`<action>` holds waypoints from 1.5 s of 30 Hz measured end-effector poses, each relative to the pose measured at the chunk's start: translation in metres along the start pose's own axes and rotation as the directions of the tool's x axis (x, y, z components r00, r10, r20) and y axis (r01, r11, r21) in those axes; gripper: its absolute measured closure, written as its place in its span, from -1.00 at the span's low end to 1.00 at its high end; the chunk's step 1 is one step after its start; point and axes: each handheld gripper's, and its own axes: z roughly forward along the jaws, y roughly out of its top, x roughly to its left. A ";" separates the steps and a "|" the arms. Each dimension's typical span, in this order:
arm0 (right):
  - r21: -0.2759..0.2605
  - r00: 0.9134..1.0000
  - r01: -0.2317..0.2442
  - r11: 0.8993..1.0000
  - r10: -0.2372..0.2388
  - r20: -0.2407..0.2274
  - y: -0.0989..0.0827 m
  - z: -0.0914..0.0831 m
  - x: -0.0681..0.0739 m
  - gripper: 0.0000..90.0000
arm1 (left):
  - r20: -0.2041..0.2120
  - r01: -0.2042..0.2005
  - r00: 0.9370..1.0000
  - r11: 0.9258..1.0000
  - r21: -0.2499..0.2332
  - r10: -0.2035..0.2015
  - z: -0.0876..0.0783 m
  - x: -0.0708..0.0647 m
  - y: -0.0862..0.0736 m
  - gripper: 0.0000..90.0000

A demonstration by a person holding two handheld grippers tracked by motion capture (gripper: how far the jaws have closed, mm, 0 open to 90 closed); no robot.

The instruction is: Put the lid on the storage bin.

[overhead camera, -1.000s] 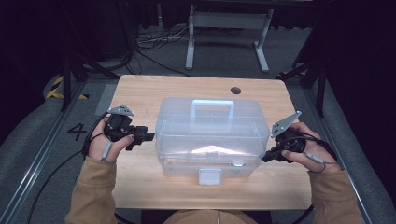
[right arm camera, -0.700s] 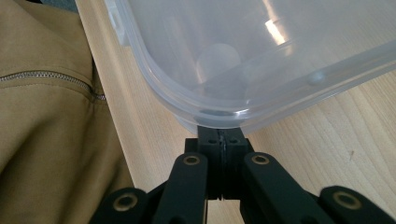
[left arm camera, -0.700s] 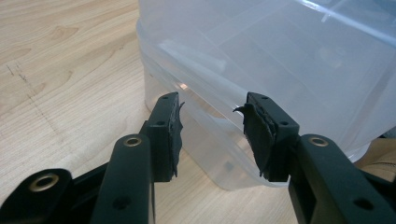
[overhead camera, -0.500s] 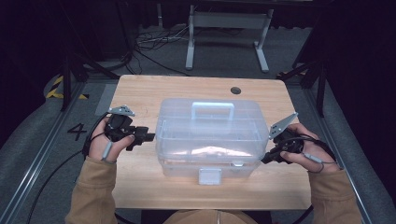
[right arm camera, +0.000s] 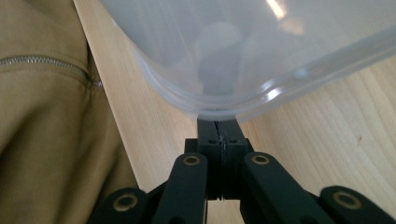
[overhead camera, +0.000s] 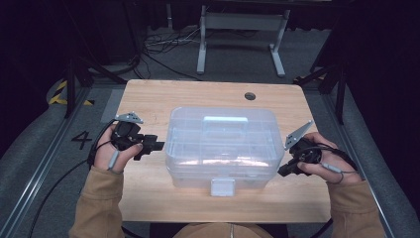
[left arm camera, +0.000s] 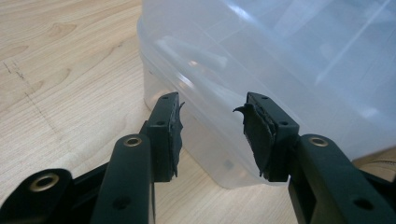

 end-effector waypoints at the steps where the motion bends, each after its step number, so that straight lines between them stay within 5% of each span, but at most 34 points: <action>1: 0.000 1.000 -0.016 1.000 0.016 0.009 -0.002 0.000 -0.001 1.00 | -0.001 -0.001 1.000 1.000 0.000 0.001 0.000 0.000 0.000 0.26; 16: -0.072 0.999 -0.041 0.997 0.041 0.001 -0.010 -0.011 -0.007 0.86 | -0.006 0.002 1.000 1.000 0.000 -0.002 0.000 0.001 -0.001 0.25; 25: -0.184 0.998 -0.069 0.981 0.068 -0.008 -0.013 -0.027 -0.012 0.65 | -0.033 0.022 0.999 0.999 -0.024 -0.023 -0.008 0.002 -0.009 0.23; 33: -0.312 0.993 -0.105 0.944 0.119 0.025 -0.015 -0.043 -0.022 0.51 | -0.065 0.046 0.997 0.998 -0.044 -0.049 -0.015 0.004 -0.018 0.21; 39: -0.425 0.980 -0.133 0.895 0.184 0.081 -0.015 -0.053 -0.029 0.38 | -0.089 0.064 0.994 0.996 -0.054 -0.068 -0.017 0.007 -0.023 0.14; 40: -0.425 0.980 -0.133 0.895 0.184 0.081 -0.015 -0.053 -0.029 0.38 | -0.089 0.064 0.994 0.996 -0.054 -0.068 -0.017 0.007 -0.023 0.11; 42: -0.490 0.968 -0.145 0.859 0.226 0.111 -0.016 -0.057 -0.035 0.29 | -0.101 0.070 0.992 0.996 -0.055 -0.076 -0.017 0.008 -0.025 0.09; 45: -0.508 0.959 -0.144 0.849 0.246 0.139 -0.017 -0.057 -0.037 0.27 | -0.113 0.081 0.990 0.995 -0.062 -0.087 -0.016 0.009 -0.026 0.07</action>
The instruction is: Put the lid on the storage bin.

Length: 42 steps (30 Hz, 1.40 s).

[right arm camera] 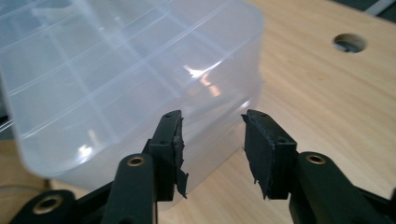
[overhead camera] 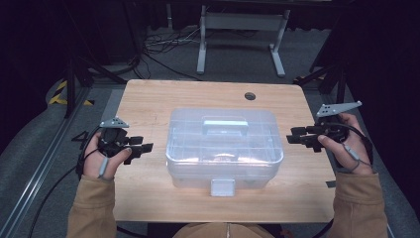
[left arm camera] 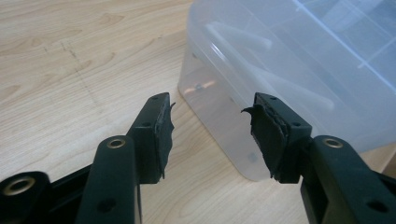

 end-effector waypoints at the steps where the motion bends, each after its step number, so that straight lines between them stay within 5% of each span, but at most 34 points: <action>1: -0.019 0.999 -0.003 1.000 0.004 0.040 -0.001 0.001 -0.004 0.20 | -0.003 0.004 1.000 1.000 0.004 -0.004 0.001 0.001 0.000 0.06; 9: -0.064 0.989 -0.056 0.996 0.064 0.134 -0.007 0.006 -0.020 0.05 | -0.061 0.038 0.997 0.999 -0.021 -0.039 0.007 0.009 -0.001 0.02; 18: -0.103 0.958 -0.125 0.987 0.147 0.247 -0.022 0.014 -0.048 -0.06 | -0.092 0.079 0.992 0.996 -0.032 -0.082 0.015 0.018 -0.003 -0.04; 26: -0.093 0.939 -0.176 0.980 0.196 0.283 -0.036 0.022 -0.066 -0.11 | -0.112 0.089 0.990 0.996 -0.013 -0.090 0.027 0.026 -0.007 -0.04; 42: -0.031 0.921 -0.230 0.973 0.228 0.315 -0.055 0.046 -0.086 -0.13 | -0.121 0.097 0.988 0.995 0.015 -0.094 0.043 0.033 -0.012 -0.06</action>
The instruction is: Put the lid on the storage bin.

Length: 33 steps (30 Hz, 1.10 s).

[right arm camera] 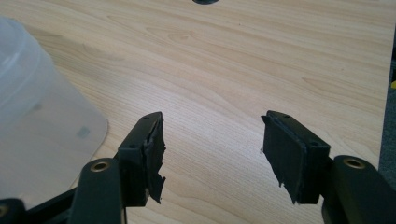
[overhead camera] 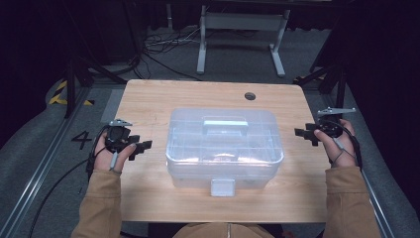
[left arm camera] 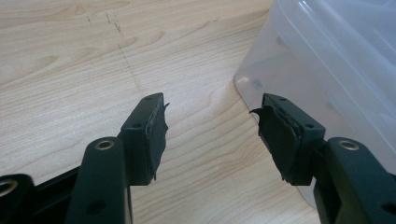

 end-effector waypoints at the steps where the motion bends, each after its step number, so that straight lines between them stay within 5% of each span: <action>1: 0.006 1.000 -0.003 1.000 0.003 -0.001 -0.001 0.002 0.000 -0.13 | 0.001 0.000 1.000 1.000 0.004 0.000 0.001 0.001 0.000 -0.06; 17: 0.049 1.000 0.002 0.999 -0.003 0.005 -0.016 0.034 -0.007 -0.15 | -0.008 0.005 1.000 0.999 0.046 -0.005 0.016 0.007 -0.006 -0.09; 33: 0.028 0.999 0.041 0.999 -0.041 0.004 -0.027 0.052 -0.009 -0.16 | -0.004 0.009 1.000 0.996 0.085 -0.009 0.029 0.012 -0.011 -0.10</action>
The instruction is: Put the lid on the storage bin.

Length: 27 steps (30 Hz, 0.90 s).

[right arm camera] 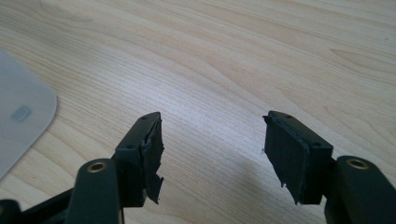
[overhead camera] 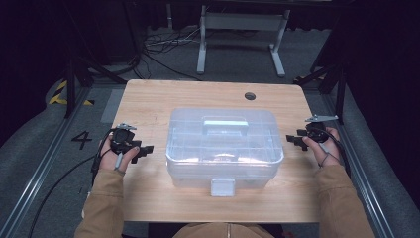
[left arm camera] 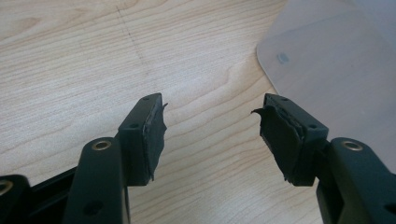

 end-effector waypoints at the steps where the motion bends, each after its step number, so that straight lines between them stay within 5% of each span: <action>1: 0.004 1.000 0.003 1.000 -0.003 -0.003 -0.001 0.001 0.000 -0.16 | -0.001 0.000 1.000 1.000 0.004 0.000 0.001 0.000 0.000 -0.10; 7: -0.019 1.000 0.016 1.000 -0.017 -0.020 -0.004 0.006 0.002 -0.16 | -0.004 -0.004 1.000 1.000 0.022 0.004 0.004 0.000 -0.001 -0.11; 27: 0.052 0.997 0.075 0.996 -0.073 -0.038 -0.007 0.017 0.001 -0.31 | 0.002 -0.005 1.000 0.999 0.045 0.005 0.010 0.002 -0.003 -0.15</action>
